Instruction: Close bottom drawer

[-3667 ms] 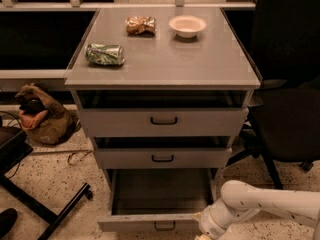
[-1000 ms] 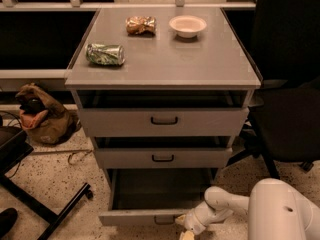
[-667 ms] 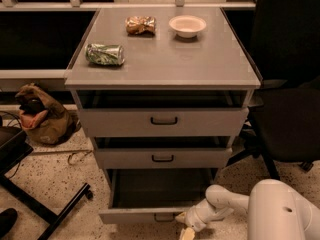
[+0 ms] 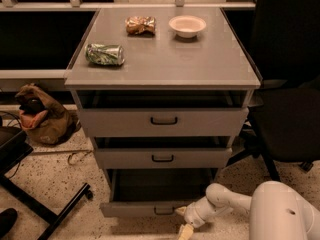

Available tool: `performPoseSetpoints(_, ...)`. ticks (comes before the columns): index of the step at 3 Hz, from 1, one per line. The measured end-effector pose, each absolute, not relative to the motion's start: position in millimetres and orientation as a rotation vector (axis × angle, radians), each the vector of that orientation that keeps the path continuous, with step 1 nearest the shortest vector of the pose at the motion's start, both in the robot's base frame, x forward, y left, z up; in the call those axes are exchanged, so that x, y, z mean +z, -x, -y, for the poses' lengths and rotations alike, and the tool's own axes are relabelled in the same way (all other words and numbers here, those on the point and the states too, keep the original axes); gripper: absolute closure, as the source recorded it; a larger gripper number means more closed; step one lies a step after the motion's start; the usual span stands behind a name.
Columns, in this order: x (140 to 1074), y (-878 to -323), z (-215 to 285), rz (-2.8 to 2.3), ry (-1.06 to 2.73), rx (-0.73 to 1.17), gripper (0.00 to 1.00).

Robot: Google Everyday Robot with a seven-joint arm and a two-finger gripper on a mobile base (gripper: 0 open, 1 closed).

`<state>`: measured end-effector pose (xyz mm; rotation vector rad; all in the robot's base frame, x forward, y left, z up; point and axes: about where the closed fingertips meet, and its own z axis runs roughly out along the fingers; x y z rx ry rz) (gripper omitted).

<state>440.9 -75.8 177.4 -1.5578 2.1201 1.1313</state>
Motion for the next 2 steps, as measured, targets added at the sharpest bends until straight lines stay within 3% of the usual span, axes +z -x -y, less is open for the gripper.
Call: performPoseSetpoints(2, 172.9, -449.3, 62.0, -2.075, 1.599, 1.137, 0.0)
